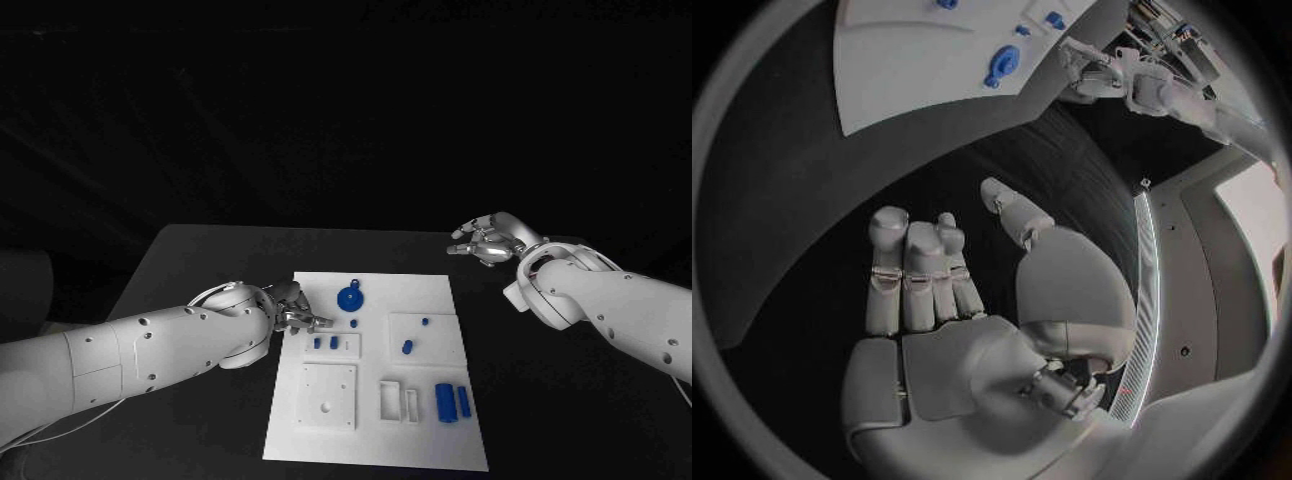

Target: Assemble the parts on the task board

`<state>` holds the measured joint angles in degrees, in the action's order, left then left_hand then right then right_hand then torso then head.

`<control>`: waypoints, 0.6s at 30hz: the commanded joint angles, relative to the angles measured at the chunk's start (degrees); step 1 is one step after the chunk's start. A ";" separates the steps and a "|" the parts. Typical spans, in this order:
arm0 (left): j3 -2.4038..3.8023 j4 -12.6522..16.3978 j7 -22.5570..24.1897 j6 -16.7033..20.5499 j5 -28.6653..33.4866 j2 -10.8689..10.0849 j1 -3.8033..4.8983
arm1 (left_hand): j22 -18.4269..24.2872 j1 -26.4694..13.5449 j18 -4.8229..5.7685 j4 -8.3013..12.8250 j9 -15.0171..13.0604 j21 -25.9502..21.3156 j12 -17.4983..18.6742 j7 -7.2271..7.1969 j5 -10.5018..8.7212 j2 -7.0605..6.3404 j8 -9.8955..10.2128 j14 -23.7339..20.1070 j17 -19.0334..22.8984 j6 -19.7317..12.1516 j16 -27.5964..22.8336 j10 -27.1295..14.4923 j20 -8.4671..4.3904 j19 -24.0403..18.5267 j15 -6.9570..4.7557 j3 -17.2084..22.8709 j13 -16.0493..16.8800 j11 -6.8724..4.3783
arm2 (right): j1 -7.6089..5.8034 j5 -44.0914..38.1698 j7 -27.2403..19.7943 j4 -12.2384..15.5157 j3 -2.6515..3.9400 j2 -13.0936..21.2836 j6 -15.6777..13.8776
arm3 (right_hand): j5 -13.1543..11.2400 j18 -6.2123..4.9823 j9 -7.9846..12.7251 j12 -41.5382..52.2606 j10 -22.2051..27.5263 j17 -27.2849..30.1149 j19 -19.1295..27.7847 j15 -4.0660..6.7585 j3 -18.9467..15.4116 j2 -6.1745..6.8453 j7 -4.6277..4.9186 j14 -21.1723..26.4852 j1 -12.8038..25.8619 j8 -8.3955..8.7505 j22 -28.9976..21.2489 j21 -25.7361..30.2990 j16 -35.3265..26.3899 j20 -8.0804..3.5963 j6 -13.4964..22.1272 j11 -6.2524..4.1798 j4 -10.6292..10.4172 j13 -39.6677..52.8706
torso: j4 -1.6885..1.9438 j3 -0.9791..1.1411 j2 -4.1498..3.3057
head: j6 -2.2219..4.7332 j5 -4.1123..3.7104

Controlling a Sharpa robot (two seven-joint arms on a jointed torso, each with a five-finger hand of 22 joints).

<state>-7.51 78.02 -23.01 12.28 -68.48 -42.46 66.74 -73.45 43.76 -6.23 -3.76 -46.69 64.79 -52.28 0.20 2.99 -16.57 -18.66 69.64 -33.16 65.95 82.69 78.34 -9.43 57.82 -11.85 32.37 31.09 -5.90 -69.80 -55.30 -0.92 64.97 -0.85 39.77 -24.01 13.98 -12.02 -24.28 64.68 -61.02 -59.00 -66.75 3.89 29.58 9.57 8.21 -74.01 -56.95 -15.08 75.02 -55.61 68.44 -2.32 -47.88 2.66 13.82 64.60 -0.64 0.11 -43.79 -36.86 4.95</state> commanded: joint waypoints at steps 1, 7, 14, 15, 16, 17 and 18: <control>0.11 0.90 11.20 9.47 6.01 -0.02 0.58 | 0.52 4.60 -0.24 2.94 0.96 -1.85 2.56 1.98 -0.36 0.25 2.64 -2.93 1.20 -5.15 -2.68 -3.63 -5.40 -2.59 1.47 0.25 -1.05 1.76 | 0.05 -0.14 -0.33 -0.09 0.02 0.06 0.53 | 0.27 -2.97 0.05 0.35 0.41 -0.09 -0.06 -0.25 -0.08 0.15 1.11 -0.01 0.61 0.36 0.91 0.37 -0.34 -0.40 0.76 0.08 -0.15 -0.08 | -0.01 -0.02 0.00 | 0.10 -0.14; 0.10 1.39 20.98 12.73 8.01 0.52 0.88 | 3.15 19.25 4.05 14.93 2.46 -9.73 12.99 6.18 2.20 3.24 4.40 -12.95 5.34 -10.27 -11.55 -14.61 -0.90 -12.61 6.91 3.16 -5.92 6.52 | 0.05 -0.13 -0.36 -0.14 0.02 0.00 0.56 | 0.30 -2.97 0.05 0.36 0.41 -0.09 -0.06 -0.26 -0.10 0.16 1.11 -0.01 0.65 0.36 0.91 0.37 -0.34 -0.40 0.76 0.08 -0.18 -0.09 | -0.04 0.03 -0.01 | 0.24 -0.23; 0.02 0.54 24.07 11.25 -1.74 2.65 0.89 | 3.38 25.50 3.63 20.06 5.28 -11.30 26.24 7.22 6.35 4.78 5.66 -12.94 6.27 -11.80 -13.11 -17.70 1.54 -12.78 9.81 5.70 -12.30 10.05 | 0.05 -0.12 -0.35 -0.17 0.02 0.00 0.62 | 0.35 -2.97 0.05 0.36 0.41 -0.09 -0.06 -0.26 -0.12 0.17 1.11 -0.01 0.72 0.35 0.91 0.37 -0.35 -0.40 0.74 0.08 -0.23 -0.11 | -0.02 0.03 -0.01 | 0.32 -0.46; 0.00 0.04 23.98 11.17 -3.57 3.21 0.89 | 3.12 26.17 3.08 20.03 6.08 -11.33 29.30 7.36 6.10 4.57 5.91 -12.88 6.23 -11.65 -13.06 -16.53 2.51 -12.68 10.35 5.62 -13.50 10.82 | 0.05 -0.12 -0.34 -0.15 0.02 -0.01 0.62 | 0.35 -2.97 0.05 0.37 0.40 -0.09 -0.06 -0.26 -0.12 0.17 1.10 -0.01 0.72 0.35 0.91 0.37 -0.35 -0.40 0.74 0.08 -0.23 -0.11 | -0.02 0.04 0.00 | 0.34 -0.48; -0.03 -0.39 23.84 11.08 -5.04 3.66 0.89 | 3.02 26.33 2.82 20.01 6.42 -11.29 30.67 7.34 6.16 4.69 6.05 -12.71 6.18 -11.71 -12.95 -16.49 2.48 -12.50 10.44 5.56 -13.98 10.76 | 0.05 -0.12 -0.35 -0.15 0.02 -0.05 0.61 | 0.36 -2.97 0.05 0.37 0.40 -0.09 -0.06 -0.25 -0.12 0.17 1.10 -0.02 0.73 0.35 0.91 0.37 -0.35 -0.40 0.74 0.08 -0.23 -0.11 | -0.01 0.04 -0.01 | 0.39 -0.53; -0.05 -0.96 23.46 10.85 -6.64 4.23 0.89 | 2.90 26.49 2.67 20.05 6.78 -11.22 31.83 7.37 6.23 4.70 6.15 -12.49 6.11 -11.71 -12.80 -16.09 2.42 -12.26 10.45 5.47 -14.29 10.76 | 0.05 -0.12 -0.36 -0.16 0.02 -0.11 0.60 | 0.36 -2.97 0.05 0.37 0.40 -0.10 -0.06 -0.25 -0.12 0.17 1.10 -0.02 0.73 0.35 0.91 0.37 -0.35 -0.40 0.74 0.08 -0.23 -0.11 | -0.01 0.04 -0.02 | 0.39 -0.60; -0.06 -1.56 23.18 10.45 -7.91 4.81 0.89 | 2.78 26.61 2.56 20.04 7.08 -11.17 32.95 7.37 6.25 4.76 6.13 -12.27 6.03 -11.51 -12.61 -15.73 2.43 -12.03 10.47 5.38 -14.57 10.81 | 0.05 -0.12 -0.37 -0.15 0.02 -0.16 0.62 | 0.37 -2.98 0.05 0.37 0.40 -0.10 -0.06 -0.25 -0.12 0.17 1.10 -0.02 0.73 0.35 0.91 0.37 -0.35 -0.40 0.74 0.08 -0.23 -0.11 | -0.04 0.03 -0.04 | 0.43 -0.64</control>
<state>-7.58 76.84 -2.21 22.44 -69.40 -37.98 67.58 -70.61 69.81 -2.71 16.12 -39.74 53.68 -19.75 7.59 9.15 -11.75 -12.60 57.12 -27.03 54.35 69.90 62.27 -5.11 45.48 -1.41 37.97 16.66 4.96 -69.79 -55.29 -0.93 64.75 -0.85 39.70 -24.01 13.98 -12.03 -24.28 64.68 -61.02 -59.03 -66.73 3.89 29.58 9.80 8.12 -74.01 -56.72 -15.08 75.03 -55.61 68.44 -2.31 -47.78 2.66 13.82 64.55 -0.68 0.14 -43.81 -36.48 4.41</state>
